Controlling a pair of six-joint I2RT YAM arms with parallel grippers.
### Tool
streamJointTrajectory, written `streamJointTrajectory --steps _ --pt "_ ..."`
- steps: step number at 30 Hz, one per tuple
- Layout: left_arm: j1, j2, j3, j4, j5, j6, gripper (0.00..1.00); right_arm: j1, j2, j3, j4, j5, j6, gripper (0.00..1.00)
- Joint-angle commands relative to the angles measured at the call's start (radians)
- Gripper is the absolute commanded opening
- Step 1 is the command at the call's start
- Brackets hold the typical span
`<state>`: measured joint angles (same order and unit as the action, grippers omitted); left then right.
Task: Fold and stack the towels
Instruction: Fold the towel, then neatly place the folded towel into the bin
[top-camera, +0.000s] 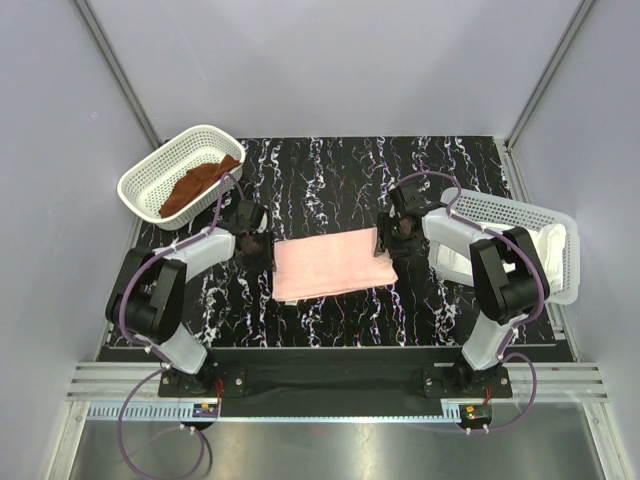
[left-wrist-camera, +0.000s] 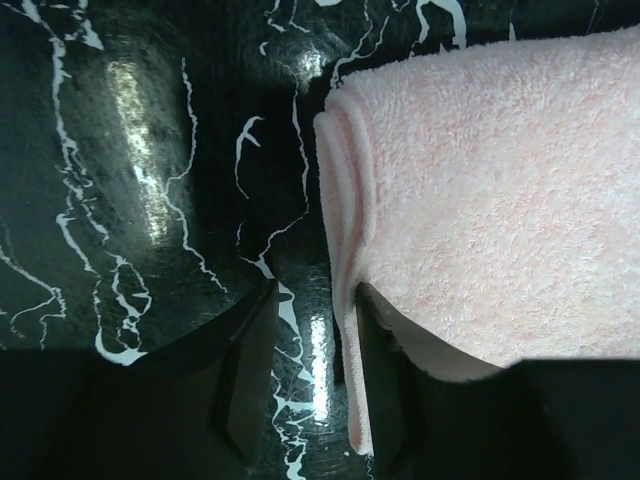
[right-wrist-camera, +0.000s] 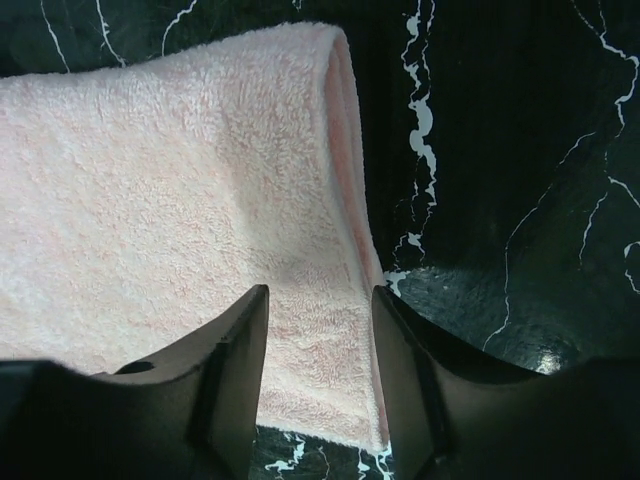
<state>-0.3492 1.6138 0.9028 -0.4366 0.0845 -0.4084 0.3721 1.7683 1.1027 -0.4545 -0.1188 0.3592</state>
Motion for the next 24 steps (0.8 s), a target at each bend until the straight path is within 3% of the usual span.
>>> streamJointTrajectory --steps 1,5,9,12,24 --pt "-0.002 -0.083 0.051 -0.025 -0.081 0.017 0.42 0.002 -0.053 0.052 -0.036 -0.016 -0.055 0.55" --pt "-0.045 -0.156 0.113 -0.034 -0.103 0.043 0.42 0.004 -0.073 0.103 -0.096 -0.027 -0.086 0.62" --pt "-0.065 -0.149 0.093 0.033 0.064 0.020 0.44 -0.012 -0.015 0.135 -0.076 -0.102 -0.134 0.70" --pt "-0.060 -0.085 0.061 0.088 0.101 -0.013 0.44 -0.016 0.040 0.170 -0.093 -0.131 -0.143 0.72" --pt "-0.001 0.006 -0.004 0.090 0.028 -0.038 0.42 -0.035 0.122 0.143 -0.092 -0.137 -0.170 0.77"
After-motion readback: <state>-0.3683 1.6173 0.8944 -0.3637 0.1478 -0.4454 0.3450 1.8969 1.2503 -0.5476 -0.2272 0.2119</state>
